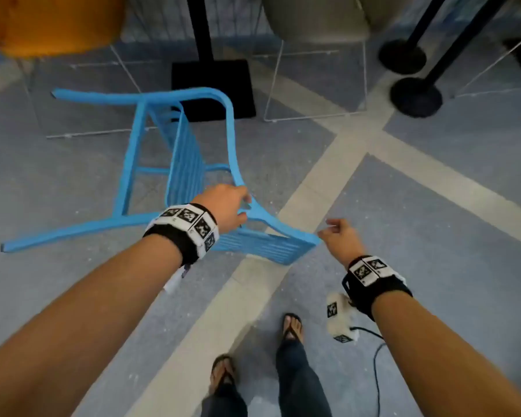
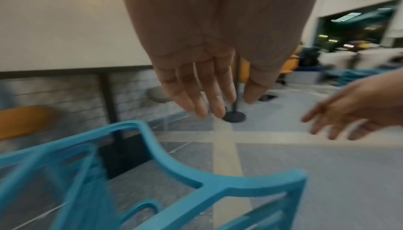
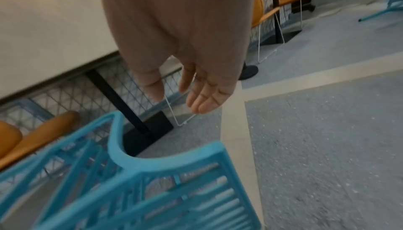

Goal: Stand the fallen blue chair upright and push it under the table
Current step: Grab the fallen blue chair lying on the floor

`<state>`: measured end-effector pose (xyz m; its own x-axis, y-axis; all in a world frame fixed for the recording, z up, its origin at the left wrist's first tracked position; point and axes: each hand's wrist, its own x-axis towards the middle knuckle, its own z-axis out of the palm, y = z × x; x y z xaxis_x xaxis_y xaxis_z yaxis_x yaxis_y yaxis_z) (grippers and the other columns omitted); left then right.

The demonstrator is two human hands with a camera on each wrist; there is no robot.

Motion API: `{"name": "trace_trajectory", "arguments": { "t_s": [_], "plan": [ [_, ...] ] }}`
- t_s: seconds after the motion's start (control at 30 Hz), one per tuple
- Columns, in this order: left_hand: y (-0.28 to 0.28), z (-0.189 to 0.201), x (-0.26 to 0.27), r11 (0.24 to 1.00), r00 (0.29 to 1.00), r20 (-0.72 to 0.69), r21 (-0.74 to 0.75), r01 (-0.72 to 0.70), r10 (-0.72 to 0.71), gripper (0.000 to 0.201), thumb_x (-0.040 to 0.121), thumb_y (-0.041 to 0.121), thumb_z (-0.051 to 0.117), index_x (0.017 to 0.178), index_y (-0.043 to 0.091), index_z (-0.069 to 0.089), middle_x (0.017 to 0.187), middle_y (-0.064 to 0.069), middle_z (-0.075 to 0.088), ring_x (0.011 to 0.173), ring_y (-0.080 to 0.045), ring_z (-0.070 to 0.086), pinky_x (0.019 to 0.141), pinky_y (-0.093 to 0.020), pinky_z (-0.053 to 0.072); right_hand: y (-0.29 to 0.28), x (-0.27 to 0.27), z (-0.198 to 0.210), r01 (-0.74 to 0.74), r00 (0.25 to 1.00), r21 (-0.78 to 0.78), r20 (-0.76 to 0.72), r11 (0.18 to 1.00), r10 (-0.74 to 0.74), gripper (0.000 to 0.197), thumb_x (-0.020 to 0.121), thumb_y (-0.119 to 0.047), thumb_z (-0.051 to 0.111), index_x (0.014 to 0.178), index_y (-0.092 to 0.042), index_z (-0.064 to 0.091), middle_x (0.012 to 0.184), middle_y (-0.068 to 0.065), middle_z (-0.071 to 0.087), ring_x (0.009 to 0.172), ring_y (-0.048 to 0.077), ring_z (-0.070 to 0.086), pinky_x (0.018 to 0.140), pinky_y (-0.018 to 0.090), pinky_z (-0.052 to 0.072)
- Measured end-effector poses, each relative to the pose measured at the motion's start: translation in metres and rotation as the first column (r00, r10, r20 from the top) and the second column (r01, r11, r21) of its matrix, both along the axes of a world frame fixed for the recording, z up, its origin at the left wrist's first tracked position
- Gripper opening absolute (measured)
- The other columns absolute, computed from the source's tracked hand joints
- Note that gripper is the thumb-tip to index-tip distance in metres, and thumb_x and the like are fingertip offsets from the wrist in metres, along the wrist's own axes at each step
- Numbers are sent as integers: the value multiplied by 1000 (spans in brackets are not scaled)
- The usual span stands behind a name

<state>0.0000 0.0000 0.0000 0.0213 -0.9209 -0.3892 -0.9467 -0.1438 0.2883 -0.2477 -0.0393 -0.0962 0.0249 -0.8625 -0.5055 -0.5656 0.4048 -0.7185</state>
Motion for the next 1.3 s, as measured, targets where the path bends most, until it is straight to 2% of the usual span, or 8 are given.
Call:
{"name": "trace_trajectory", "arguments": {
  "t_s": [0.3,0.53,0.7,0.8,0.97,1.1,1.2,1.3],
  "plan": [
    [-81,-171,-151,867,866,82,138,479,-492,47,81,32,64,122,14,51,125,-8,58,118,-29,49,94,-39,42,-33,-47,-168,-52,997,169,-39,984,60,59,73,-3,71,123,-3,40,107,11,49,91,20,49,75,30,38],
    [-82,-231,-182,940,933,128,99,326,-337,36,84,30,60,115,16,49,108,-11,67,100,-33,63,80,-39,47,-24,-55,-247,-192,976,205,-65,960,209,60,66,-9,76,117,-10,45,111,10,53,96,24,50,87,43,47],
    [-81,-195,-158,950,946,83,25,313,-314,30,83,36,56,107,19,50,100,-10,69,93,-34,63,67,-34,35,-9,-35,-241,-266,958,201,-52,943,281,68,70,-14,76,127,-14,39,126,14,51,114,32,49,94,43,42],
    [-89,-146,-126,969,969,82,-57,239,-234,20,83,41,53,92,24,46,76,-1,61,77,-29,58,64,-32,34,-8,-5,-218,-314,945,171,-37,934,324,65,73,-20,73,127,-16,38,126,15,54,115,32,51,93,42,43],
    [-80,-64,-51,973,985,143,-193,123,-96,35,78,43,54,63,27,27,49,6,37,50,-16,39,56,-29,29,-28,53,-170,-495,863,152,-34,856,505,8,84,-24,62,86,-19,56,93,17,59,83,32,56,69,34,39],
    [-66,-15,-13,966,978,204,-243,92,-41,27,78,40,57,71,26,35,47,4,42,45,-19,42,52,-28,28,-39,83,-137,-574,818,-1,-34,819,574,47,81,-15,65,58,-36,30,78,6,44,72,19,46,65,29,30],
    [-55,5,-16,938,880,453,-222,267,-144,2,72,22,56,71,20,57,56,2,59,53,-23,58,49,-26,31,-39,101,-107,-606,792,35,-69,794,607,24,78,-16,66,64,-24,48,76,9,54,71,27,55,62,33,40],
    [-46,2,-21,874,673,589,128,470,-448,23,86,10,42,86,16,64,85,-2,67,81,-24,62,68,-34,37,-37,117,-81,-650,756,-8,-106,760,646,24,74,-22,66,86,-3,60,89,22,64,78,36,62,69,46,52]
  ]
}}
